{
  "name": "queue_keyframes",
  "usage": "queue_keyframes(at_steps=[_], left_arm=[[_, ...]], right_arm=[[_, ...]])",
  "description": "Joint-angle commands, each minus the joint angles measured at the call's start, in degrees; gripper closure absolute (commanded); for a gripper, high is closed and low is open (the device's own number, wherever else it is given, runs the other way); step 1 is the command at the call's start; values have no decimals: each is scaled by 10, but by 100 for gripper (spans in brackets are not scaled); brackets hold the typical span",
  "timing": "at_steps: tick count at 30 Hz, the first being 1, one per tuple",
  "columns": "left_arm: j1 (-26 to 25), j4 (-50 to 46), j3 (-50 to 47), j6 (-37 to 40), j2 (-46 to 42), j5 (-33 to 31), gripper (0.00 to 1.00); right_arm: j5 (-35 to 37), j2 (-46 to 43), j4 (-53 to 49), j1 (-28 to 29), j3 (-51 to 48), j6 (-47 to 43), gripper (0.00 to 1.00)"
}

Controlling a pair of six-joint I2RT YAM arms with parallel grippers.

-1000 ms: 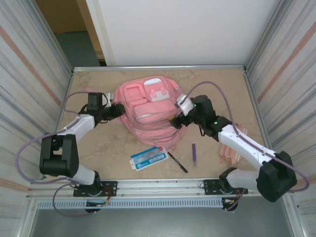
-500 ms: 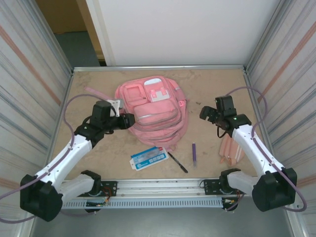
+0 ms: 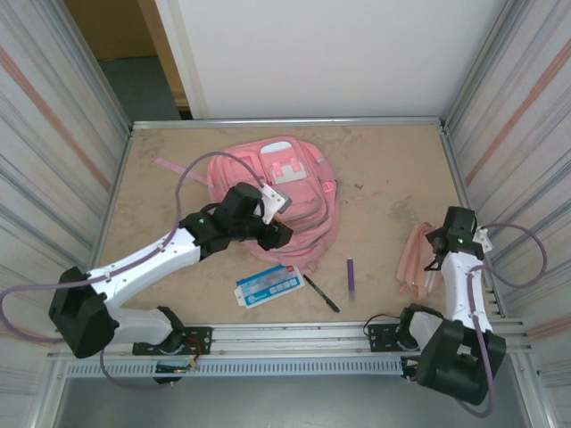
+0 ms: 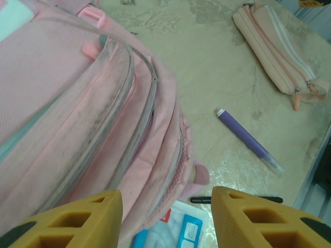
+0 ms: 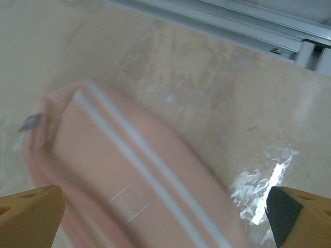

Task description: Pack the student bag

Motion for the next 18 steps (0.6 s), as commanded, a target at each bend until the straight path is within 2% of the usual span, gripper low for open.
queue_keyframes(at_steps=[1, 4, 5, 8, 11, 16, 18], left_arm=[[-2, 19, 37, 31, 24, 15, 52], [-2, 39, 48, 2, 46, 34, 52], [-2, 42, 51, -13, 54, 42, 52], [-3, 67, 52, -70, 76, 55, 52], [-4, 94, 55, -118, 102, 100, 53], [-18, 105, 76, -158, 146, 120, 53], [-23, 99, 92, -163, 166, 130, 53]], right_arm=[[-109, 45, 70, -38, -36, -35, 0], [-142, 102, 84, -43, -40, -35, 3], [-155, 116, 95, -43, -43, -32, 7], [-231, 134, 131, -40, -50, -40, 33], [-241, 116, 138, -5, -53, -57, 55], [-282, 74, 115, 46, -36, -80, 85], [-296, 59, 113, 62, -33, -84, 92]])
